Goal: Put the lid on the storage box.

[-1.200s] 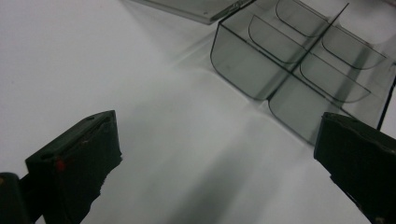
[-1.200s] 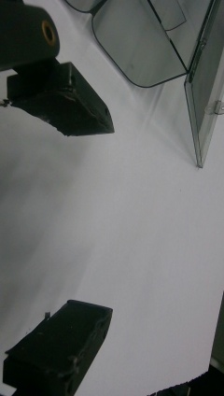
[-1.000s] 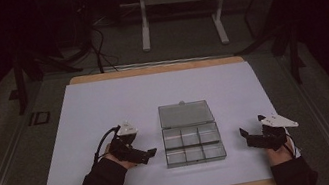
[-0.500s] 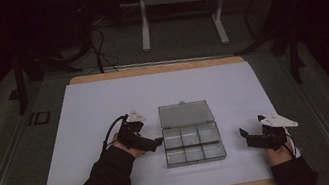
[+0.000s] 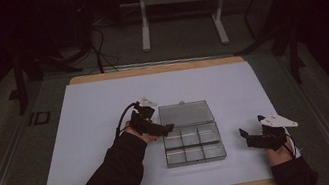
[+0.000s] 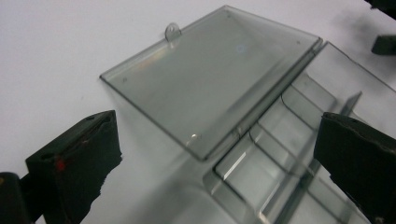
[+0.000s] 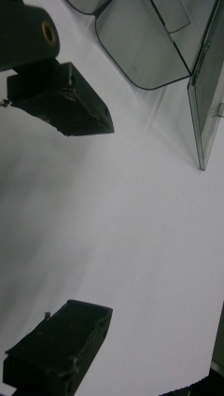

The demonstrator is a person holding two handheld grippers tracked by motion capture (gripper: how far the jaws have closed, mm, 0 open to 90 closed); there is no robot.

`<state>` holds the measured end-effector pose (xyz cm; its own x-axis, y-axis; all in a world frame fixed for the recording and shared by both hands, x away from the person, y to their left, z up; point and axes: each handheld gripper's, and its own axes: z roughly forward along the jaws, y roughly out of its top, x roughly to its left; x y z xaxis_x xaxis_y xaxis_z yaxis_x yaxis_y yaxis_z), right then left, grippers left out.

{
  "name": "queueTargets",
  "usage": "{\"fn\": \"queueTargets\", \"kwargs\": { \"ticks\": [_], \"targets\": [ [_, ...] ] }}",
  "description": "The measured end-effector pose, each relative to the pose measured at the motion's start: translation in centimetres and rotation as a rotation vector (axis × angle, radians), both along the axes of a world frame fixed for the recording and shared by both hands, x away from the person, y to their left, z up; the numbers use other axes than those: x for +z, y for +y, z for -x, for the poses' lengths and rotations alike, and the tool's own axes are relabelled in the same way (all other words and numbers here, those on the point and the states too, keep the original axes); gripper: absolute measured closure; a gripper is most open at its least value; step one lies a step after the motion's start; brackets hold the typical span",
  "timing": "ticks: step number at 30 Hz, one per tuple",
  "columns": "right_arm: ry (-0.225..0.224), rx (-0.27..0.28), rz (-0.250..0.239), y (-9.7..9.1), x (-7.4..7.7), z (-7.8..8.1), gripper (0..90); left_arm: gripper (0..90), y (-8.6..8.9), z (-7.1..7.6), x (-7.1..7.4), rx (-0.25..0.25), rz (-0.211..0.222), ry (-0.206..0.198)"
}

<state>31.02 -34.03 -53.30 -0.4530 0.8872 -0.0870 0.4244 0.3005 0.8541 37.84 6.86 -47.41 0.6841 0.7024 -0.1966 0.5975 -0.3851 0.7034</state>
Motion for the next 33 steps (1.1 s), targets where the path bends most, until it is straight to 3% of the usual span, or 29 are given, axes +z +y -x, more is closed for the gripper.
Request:
{"fn": "queueTargets", "kwargs": {
  "ticks": [4, 12, 18, 26, 33],
  "targets": [
    [0.003, 0.0, 0.001, 0.0, 0.0, 0.0, 10.6, 1.9, -0.6, -0.9, 0.0, 0.018, 0.043, 0.014],
    [0.006, 0.001, 0.004, 0.1, 0.0, 0.0, 10.6, 1.9, -0.5, -2.8, -0.7, 0.109, 0.126, 0.053],
    [0.007, 0.001, 0.006, 0.1, 0.0, 0.0, 10.7, 2.0, -0.7, -3.6, -1.7, 0.156, 0.1, 0.092],
    [0.007, 0.002, 0.009, 0.1, 0.0, -0.1, 10.7, 5.3, -0.7, -4.0, -3.1, 0.181, 0.069, 0.147],
    [0.009, 0.003, 0.015, 0.2, 0.0, -0.1, 10.7, 16.1, -0.5, -4.2, -4.1, 0.189, 0.105, 0.183]
  ]
}}
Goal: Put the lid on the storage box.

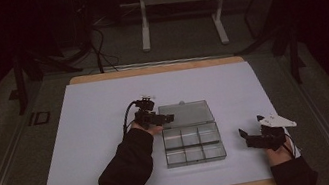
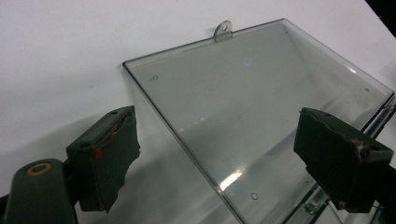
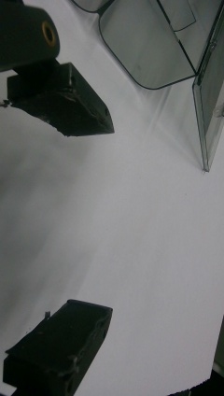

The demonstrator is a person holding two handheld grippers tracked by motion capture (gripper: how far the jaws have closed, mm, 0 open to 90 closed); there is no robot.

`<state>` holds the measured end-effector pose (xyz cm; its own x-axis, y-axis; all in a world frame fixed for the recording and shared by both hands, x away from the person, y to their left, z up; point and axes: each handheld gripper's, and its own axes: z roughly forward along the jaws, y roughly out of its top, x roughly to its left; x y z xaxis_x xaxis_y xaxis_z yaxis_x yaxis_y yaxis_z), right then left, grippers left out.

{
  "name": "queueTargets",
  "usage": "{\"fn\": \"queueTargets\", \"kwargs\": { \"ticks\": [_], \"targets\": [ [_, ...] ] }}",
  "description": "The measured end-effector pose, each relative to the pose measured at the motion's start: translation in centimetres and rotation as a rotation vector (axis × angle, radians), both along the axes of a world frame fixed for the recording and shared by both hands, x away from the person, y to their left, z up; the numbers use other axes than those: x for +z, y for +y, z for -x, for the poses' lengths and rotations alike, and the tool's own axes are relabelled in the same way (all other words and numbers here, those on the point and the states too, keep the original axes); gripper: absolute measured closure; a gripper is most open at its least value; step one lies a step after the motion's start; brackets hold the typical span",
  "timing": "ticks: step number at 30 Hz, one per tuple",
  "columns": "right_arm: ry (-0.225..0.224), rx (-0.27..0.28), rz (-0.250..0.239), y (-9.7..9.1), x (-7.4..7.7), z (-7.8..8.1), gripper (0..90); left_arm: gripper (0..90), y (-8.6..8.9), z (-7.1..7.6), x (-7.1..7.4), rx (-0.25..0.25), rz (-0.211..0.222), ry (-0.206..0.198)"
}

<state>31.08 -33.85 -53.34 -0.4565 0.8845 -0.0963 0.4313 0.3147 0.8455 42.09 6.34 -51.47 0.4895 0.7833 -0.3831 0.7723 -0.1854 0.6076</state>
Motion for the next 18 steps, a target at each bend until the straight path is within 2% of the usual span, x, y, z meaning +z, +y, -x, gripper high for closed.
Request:
{"fn": "queueTargets", "kwargs": {
  "ticks": [6, 9, 11, 15, 18],
  "targets": [
    [0.0, 0.0, 0.003, 0.0, 0.0, 0.0, 10.8, 20.0, 0.3, -0.2, -0.8, 0.005, 0.031, 0.026],
    [0.001, 0.0, 0.003, 0.0, 0.0, 0.0, 10.8, 21.8, 0.3, -0.2, -1.2, -0.007, 0.056, 0.045],
    [0.002, 0.0, 0.003, 0.0, 0.0, 0.0, 10.7, 24.2, 0.3, -0.1, -1.2, -0.017, 0.071, 0.044],
    [0.004, -0.001, 0.008, 0.1, 0.0, 0.0, 10.8, 30.7, 0.6, -0.4, -1.4, -0.035, 0.123, 0.082],
    [0.004, -0.002, 0.01, 0.1, 0.0, 0.0, 10.7, 32.2, 0.6, -0.5, -1.5, -0.043, 0.131, 0.087]
  ]
}}
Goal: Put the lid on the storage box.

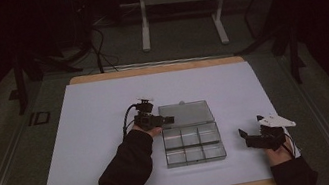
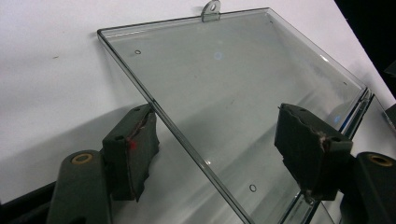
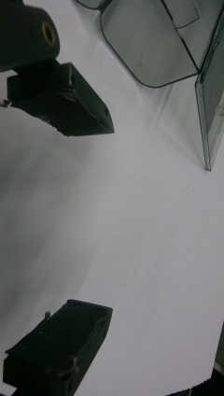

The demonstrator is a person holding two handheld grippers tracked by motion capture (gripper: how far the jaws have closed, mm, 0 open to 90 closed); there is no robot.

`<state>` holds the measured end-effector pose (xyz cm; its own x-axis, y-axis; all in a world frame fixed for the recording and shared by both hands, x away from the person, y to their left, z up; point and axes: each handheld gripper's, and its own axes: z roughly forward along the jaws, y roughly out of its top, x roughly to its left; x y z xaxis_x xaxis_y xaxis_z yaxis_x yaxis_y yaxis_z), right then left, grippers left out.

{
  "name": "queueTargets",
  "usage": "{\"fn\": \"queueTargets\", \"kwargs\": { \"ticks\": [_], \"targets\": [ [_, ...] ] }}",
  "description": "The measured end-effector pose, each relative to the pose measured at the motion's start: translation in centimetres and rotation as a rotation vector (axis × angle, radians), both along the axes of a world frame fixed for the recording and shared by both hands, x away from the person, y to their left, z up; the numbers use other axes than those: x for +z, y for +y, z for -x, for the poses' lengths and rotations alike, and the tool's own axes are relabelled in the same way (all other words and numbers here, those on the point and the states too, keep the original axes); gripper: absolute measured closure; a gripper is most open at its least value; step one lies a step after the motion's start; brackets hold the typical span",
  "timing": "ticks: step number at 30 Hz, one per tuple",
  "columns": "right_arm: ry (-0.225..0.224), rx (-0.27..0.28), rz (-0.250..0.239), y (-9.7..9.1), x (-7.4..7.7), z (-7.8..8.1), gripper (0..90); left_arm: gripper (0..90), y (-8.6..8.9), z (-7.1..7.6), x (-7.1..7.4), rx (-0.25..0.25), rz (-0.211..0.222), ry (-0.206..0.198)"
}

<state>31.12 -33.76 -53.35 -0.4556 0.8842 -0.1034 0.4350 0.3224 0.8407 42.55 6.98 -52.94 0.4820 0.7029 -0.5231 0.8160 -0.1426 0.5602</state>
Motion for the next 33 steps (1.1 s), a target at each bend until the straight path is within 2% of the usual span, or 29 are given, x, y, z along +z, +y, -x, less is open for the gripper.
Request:
{"fn": "queueTargets", "kwargs": {
  "ticks": [4, 7, 9, 12, 16, 19, 24, 28, 33],
  "targets": [
    [0.007, -0.008, -0.008, -0.1, 0.0, -0.1, 10.7, 36.8, 0.3, 0.0, -0.2, -0.008, 0.042, -0.007],
    [0.012, -0.004, -0.001, 0.0, 0.0, -0.2, 13.3, 38.8, 0.3, 0.1, -0.1, -0.018, 0.045, -0.024],
    [0.016, 0.011, -0.019, -0.1, 0.1, -0.3, 13.0, 41.5, 0.4, 0.0, -0.1, -0.025, 0.062, -0.023],
    [0.02, 0.027, -0.026, 0.0, 0.3, -0.4, 12.9, 42.6, 0.4, 0.0, 0.1, -0.036, 0.058, -0.032],
    [0.056, 0.053, -0.032, 0.4, 0.6, -0.7, 12.9, 47.5, 0.4, 0.1, 0.6, -0.046, 0.068, -0.057],
    [0.066, 0.067, -0.006, 1.2, 1.0, -0.9, 12.7, 52.0, 0.5, 0.3, 0.9, -0.052, 0.066, -0.076],
    [0.062, 0.091, -0.008, 2.2, 2.0, -1.4, 12.4, 56.8, 0.9, 0.6, 1.2, -0.059, 0.062, -0.095],
    [0.022, 0.102, 0.011, 2.9, 2.9, -1.9, 13.2, 57.9, 0.9, 0.8, 1.5, -0.069, 0.052, -0.119],
    [0.033, 0.113, -0.046, 3.5, 4.1, -3.1, 12.5, 62.1, 1.1, 1.0, 1.8, -0.074, 0.051, -0.134]
  ]
}}
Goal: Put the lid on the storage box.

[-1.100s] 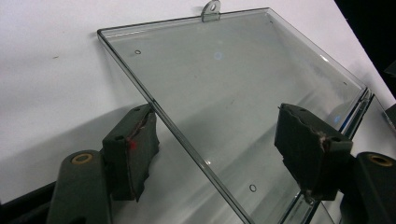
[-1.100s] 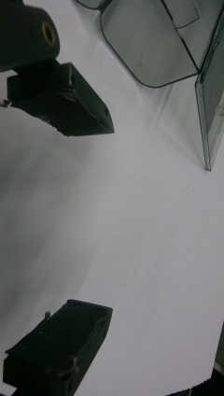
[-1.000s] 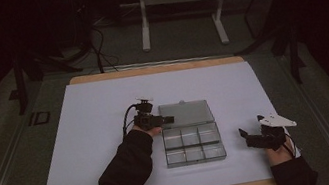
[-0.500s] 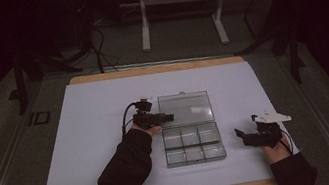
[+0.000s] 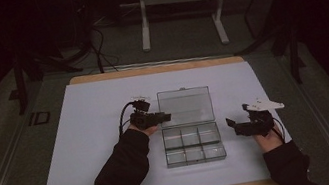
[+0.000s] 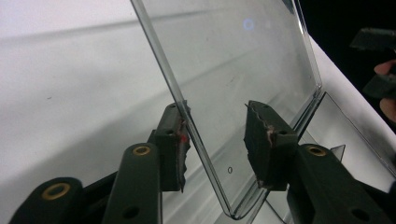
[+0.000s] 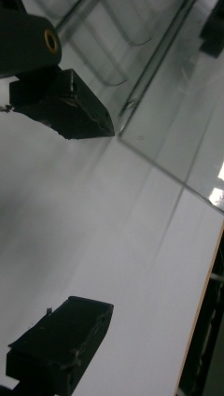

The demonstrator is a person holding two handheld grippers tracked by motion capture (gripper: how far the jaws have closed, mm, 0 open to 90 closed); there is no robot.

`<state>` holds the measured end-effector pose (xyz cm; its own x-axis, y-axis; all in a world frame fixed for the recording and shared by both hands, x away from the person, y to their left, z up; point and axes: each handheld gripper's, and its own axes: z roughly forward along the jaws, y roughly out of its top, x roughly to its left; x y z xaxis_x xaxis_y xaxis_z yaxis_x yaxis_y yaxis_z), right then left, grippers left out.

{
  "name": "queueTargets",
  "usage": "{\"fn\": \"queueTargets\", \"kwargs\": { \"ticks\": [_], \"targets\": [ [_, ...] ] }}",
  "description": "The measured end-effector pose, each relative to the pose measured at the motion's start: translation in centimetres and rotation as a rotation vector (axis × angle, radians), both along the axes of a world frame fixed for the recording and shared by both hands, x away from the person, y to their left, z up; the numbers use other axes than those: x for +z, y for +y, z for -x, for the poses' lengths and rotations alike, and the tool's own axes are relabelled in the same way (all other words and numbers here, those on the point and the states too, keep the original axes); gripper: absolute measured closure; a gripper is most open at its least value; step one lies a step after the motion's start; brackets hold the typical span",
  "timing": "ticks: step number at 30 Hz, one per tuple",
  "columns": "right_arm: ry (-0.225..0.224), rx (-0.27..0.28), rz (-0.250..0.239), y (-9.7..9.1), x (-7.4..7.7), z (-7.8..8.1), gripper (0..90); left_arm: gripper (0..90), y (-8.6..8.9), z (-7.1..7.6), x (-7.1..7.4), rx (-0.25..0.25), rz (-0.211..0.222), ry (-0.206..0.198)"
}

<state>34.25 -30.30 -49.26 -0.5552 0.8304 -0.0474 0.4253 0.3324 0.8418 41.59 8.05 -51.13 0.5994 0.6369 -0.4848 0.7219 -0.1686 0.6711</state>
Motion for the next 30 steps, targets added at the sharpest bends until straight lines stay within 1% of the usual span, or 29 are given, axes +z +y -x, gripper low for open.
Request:
{"fn": "queueTargets", "kwargs": {
  "ticks": [2, 4, 6, 8, 9, 10, 12, 14, 16, 22, 25, 27, 30],
  "targets": [
    [0.005, -0.003, -0.019, 0.4, 0.4, -0.4, 12.1, 62.6, 0.0, 0.1, 0.1, 0.0, -0.009, -0.01],
    [0.001, -0.005, -0.01, 0.9, 0.8, -0.9, 12.2, 63.2, 0.0, 0.1, 0.2, 0.0, -0.007, -0.012],
    [-0.005, -0.009, -0.021, 1.5, 1.0, -1.3, 12.8, 64.0, 0.1, 0.2, 0.2, -0.001, -0.005, -0.016],
    [0.001, -0.01, -0.029, 1.7, 1.1, -1.6, 13.7, 64.8, 0.1, 0.2, 0.3, -0.002, -0.006, -0.02],
    [0.012, -0.002, -0.033, 2.1, 1.1, -1.9, 13.7, 64.8, 0.0, 0.3, 0.4, -0.002, -0.01, -0.023],
    [0.024, 0.033, -0.028, 2.8, 1.0, -2.5, 17.3, 65.1, 0.0, 0.4, 0.4, -0.003, -0.016, -0.029],
    [0.037, 0.043, -0.024, 3.4, 0.9, -3.0, 19.9, 65.4, 0.0, 0.4, 0.5, -0.004, -0.016, -0.032],
    [0.048, 0.065, -0.043, 4.0, 0.9, -3.5, 25.2, 65.9, 0.1, 0.4, 0.5, -0.004, -0.017, -0.035],
    [0.061, 0.083, -0.048, 4.5, 0.9, -3.8, 30.3, 66.5, 0.1, 0.5, 0.6, -0.008, -0.019, -0.038],
    [0.102, 0.098, -0.065, 5.1, 0.4, -5.0, 41.5, 68.8, 0.2, 0.7, 0.8, -0.012, -0.018, -0.057],
    [0.121, 0.104, -0.062, 5.4, 0.1, -5.3, 46.9, 70.5, 0.3, 0.9, 0.9, -0.015, -0.019, -0.068],
    [0.134, 0.12, -0.094, 5.3, 0.1, -5.4, 52.1, 71.3, 0.4, 1.0, 1.0, -0.016, -0.018, -0.08],
    [0.137, 0.134, -0.108, 5.4, 0.4, -5.3, 59.8, 72.8, 0.4, 1.2, 1.2, -0.018, -0.019, -0.094]
  ]
}}
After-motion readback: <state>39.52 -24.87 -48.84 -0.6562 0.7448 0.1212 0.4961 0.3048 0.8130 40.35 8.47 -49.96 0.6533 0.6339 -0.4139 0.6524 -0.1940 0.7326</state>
